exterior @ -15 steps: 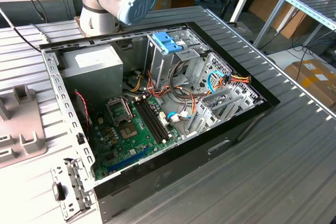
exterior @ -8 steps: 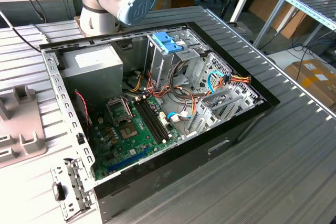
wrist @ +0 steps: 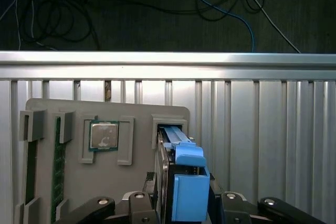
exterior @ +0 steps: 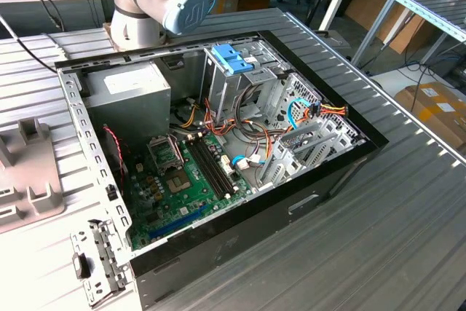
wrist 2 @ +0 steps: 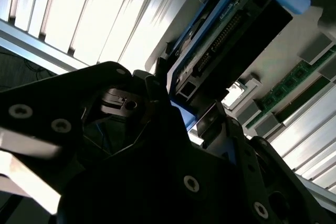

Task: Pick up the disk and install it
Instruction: 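Pick up the disk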

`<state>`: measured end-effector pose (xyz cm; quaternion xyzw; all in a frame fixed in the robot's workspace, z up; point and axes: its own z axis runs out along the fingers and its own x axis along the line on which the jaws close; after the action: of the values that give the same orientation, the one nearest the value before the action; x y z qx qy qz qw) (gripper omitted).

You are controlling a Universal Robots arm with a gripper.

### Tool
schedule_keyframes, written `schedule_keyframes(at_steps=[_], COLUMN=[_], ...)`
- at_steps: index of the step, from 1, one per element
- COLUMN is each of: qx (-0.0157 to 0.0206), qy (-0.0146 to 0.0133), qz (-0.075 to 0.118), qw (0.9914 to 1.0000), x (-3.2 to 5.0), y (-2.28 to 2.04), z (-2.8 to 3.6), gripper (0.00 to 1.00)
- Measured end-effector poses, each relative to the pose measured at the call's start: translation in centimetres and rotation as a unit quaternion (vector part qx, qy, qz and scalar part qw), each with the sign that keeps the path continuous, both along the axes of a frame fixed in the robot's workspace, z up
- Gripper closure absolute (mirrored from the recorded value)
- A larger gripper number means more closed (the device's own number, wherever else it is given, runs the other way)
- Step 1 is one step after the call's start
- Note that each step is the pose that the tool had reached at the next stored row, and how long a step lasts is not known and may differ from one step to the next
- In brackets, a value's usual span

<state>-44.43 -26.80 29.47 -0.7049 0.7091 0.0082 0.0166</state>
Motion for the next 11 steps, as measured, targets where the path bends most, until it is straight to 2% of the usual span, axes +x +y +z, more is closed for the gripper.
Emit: schedule_keyframes(at_steps=[2,4,11], qx=[0.0,0.0,0.0], qy=[0.0,0.0,0.0], qz=[0.0,0.0,0.0], qw=[1.0,1.0,1.0], x=[0.0,0.0,0.0], y=[0.0,0.0,0.0], z=[0.0,0.0,-0.01], gripper=[0.53,0.63,0.63])
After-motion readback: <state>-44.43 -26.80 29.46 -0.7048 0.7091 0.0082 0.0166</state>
